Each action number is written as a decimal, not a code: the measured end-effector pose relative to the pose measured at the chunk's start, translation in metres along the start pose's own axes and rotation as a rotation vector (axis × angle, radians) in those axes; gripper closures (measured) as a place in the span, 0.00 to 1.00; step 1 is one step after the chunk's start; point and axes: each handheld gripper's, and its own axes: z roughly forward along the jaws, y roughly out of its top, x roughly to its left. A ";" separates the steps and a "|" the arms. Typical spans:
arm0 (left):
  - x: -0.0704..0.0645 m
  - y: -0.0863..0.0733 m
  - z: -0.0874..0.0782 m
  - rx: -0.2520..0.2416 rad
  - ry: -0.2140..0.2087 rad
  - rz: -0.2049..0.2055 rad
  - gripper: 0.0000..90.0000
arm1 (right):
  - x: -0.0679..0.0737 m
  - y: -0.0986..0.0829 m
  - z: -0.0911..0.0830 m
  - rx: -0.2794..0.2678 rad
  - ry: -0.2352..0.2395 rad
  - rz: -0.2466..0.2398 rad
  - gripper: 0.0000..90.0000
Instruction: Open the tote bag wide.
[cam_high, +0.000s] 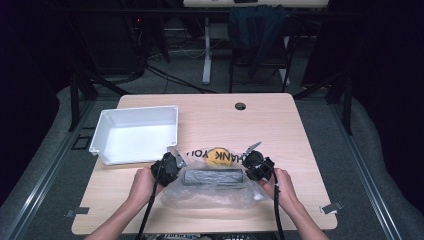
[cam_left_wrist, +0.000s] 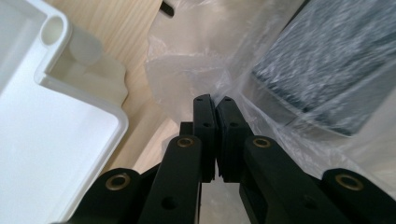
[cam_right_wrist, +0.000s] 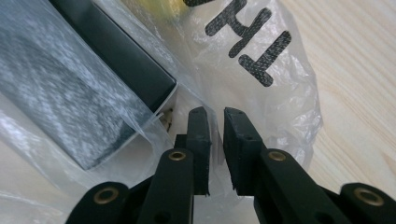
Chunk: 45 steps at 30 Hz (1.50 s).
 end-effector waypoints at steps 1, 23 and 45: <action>0.001 -0.001 0.002 0.005 -0.016 -0.009 0.98 | 0.000 -0.002 0.002 -0.009 0.015 0.022 0.87; 0.002 -0.016 -0.001 -0.015 -0.140 -0.072 0.90 | -0.015 -0.013 -0.055 -0.206 0.098 0.011 0.41; -0.001 -0.016 -0.006 -0.039 -0.160 -0.092 0.90 | 0.026 -0.012 -0.045 -0.113 0.155 -0.147 0.56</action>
